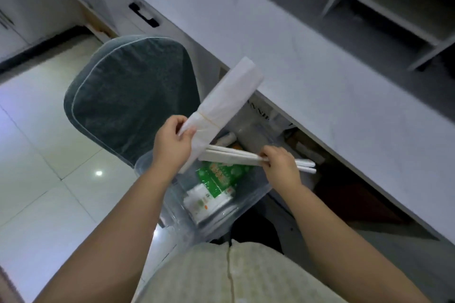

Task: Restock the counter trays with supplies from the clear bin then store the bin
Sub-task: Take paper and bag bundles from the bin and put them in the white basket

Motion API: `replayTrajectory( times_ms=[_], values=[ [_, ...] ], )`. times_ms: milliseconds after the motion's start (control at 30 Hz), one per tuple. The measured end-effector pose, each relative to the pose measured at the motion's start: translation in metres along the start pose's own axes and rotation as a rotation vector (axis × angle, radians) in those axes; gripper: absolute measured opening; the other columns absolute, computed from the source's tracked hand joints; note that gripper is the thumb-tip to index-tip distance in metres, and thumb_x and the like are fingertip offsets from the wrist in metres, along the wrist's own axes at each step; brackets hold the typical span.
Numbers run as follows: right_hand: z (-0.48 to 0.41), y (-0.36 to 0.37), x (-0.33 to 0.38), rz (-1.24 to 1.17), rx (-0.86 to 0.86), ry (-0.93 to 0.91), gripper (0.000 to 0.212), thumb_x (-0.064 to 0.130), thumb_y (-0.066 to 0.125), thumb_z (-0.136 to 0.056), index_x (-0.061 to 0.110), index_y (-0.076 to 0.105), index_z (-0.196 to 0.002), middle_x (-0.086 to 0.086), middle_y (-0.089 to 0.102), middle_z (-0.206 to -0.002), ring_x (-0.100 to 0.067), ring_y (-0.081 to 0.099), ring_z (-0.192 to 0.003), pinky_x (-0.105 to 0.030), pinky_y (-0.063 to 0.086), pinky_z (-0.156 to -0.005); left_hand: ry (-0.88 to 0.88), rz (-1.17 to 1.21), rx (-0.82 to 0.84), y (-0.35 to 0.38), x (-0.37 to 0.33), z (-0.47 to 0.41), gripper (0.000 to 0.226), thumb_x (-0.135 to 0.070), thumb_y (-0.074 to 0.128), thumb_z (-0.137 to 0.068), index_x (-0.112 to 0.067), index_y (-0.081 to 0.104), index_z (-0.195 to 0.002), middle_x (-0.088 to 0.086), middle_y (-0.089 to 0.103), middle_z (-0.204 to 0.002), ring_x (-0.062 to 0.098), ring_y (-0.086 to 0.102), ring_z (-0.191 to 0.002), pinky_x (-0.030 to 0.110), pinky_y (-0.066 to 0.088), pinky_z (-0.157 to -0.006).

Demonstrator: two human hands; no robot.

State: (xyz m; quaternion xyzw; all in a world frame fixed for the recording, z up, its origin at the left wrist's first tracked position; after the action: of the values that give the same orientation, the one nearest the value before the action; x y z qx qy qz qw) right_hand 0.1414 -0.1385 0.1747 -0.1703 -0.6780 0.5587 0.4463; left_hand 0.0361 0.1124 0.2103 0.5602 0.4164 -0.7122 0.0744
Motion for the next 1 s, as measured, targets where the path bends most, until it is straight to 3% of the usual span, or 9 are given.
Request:
replayTrajectory(
  times_ms=[100, 200, 300, 433, 533, 667, 833, 1000],
  values=[
    [0.024, -0.013, -0.005, -0.142, -0.058, 0.215, 0.017, 0.009, 0.063, -0.081, 0.022, 0.062, -0.092, 0.0, 0.065, -0.091, -0.021, 0.056, -0.085, -0.034, 0.046, -0.072, 0.074, 0.078, 0.005, -0.011, -0.022, 0.008, 0.014, -0.019, 0.066, -0.087, -0.028, 0.055, -0.092, -0.018, 0.058, -0.082, -0.013, 0.054, -0.072, 0.004, 0.038, -0.056],
    [0.048, -0.036, -0.003, -0.43, -0.187, 0.407, 0.023, 0.01, 0.063, -0.082, 0.032, 0.057, -0.085, 0.016, 0.062, -0.085, -0.001, 0.055, -0.079, -0.02, 0.044, -0.066, 0.121, 0.157, 0.001, -0.013, -0.048, 0.019, 0.012, -0.02, 0.065, -0.088, -0.024, 0.056, -0.095, -0.017, 0.058, -0.084, -0.011, 0.055, -0.072, 0.001, 0.037, -0.057],
    [0.066, -0.074, 0.003, -0.706, -0.355, 0.488, 0.024, 0.006, 0.067, -0.081, 0.028, 0.058, -0.081, 0.012, 0.064, -0.082, -0.001, 0.058, -0.075, -0.01, 0.045, -0.063, 0.137, 0.266, 0.058, -0.006, -0.079, 0.029, 0.009, -0.019, 0.064, -0.09, -0.02, 0.058, -0.096, -0.014, 0.061, -0.084, -0.009, 0.057, -0.069, 0.003, 0.04, -0.058],
    [0.089, -0.132, 0.003, -1.065, -0.504, 0.543, 0.017, 0.007, 0.069, -0.084, 0.017, 0.057, -0.09, -0.006, 0.07, -0.093, -0.021, 0.065, -0.08, -0.035, 0.054, -0.07, 0.093, 0.526, 0.263, 0.019, -0.128, 0.051, 0.007, -0.017, 0.064, -0.09, -0.021, 0.061, -0.095, -0.006, 0.068, -0.089, 0.003, 0.065, -0.074, 0.018, 0.053, -0.063],
    [0.112, -0.173, -0.007, -1.243, -0.556, 0.512, 0.018, 0.013, 0.068, -0.086, 0.019, 0.057, -0.099, 0.001, 0.072, -0.091, -0.023, 0.068, -0.084, -0.04, 0.058, -0.069, 0.059, 0.681, 0.453, 0.054, -0.168, 0.08, 0.013, -0.019, 0.067, -0.086, -0.016, 0.063, -0.098, -0.003, 0.073, -0.089, 0.014, 0.069, -0.08, 0.026, 0.057, -0.065],
    [0.156, -0.216, -0.037, -1.445, -0.647, 0.387, 0.024, 0.012, 0.067, -0.087, 0.021, 0.06, -0.108, -0.003, 0.072, -0.101, -0.025, 0.07, -0.091, -0.042, 0.058, -0.073, 0.056, 0.733, 0.63, 0.113, -0.22, 0.132, 0.017, -0.02, 0.066, -0.087, -0.012, 0.061, -0.101, 0.006, 0.071, -0.098, 0.024, 0.068, -0.086, 0.037, 0.056, -0.071],
    [0.227, -0.263, -0.094, -1.543, -0.769, 0.342, 0.022, 0.004, 0.06, -0.089, 0.02, 0.063, -0.104, -0.003, 0.075, -0.09, -0.021, 0.072, -0.081, -0.033, 0.057, -0.062, 0.005, 0.745, 0.869, 0.193, -0.277, 0.22, 0.024, -0.025, 0.067, -0.088, -0.013, 0.058, -0.106, 0.007, 0.07, -0.103, 0.028, 0.069, -0.093, 0.045, 0.058, -0.077],
    [0.309, -0.306, -0.155, -1.561, -0.824, 0.27, 0.021, 0.016, 0.062, -0.089, 0.015, 0.066, -0.109, -0.011, 0.072, -0.103, -0.026, 0.068, -0.094, -0.034, 0.057, -0.072, -0.087, 0.79, 0.977, 0.262, -0.326, 0.311, 0.025, -0.02, 0.062, -0.092, -0.006, 0.053, -0.112, 0.012, 0.067, -0.107, 0.028, 0.067, -0.096, 0.046, 0.056, -0.084]
  ],
)
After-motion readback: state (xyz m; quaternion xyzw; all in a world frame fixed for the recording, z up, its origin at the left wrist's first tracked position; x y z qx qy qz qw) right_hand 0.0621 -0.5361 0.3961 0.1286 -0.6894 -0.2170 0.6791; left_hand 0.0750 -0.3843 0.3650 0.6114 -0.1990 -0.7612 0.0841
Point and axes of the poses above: each hand's wrist, its own z-axis away from the middle knuckle, its own y-axis out of the palm, x = y × z, the point moved 3 cm from there along -z, towards the middle knuckle
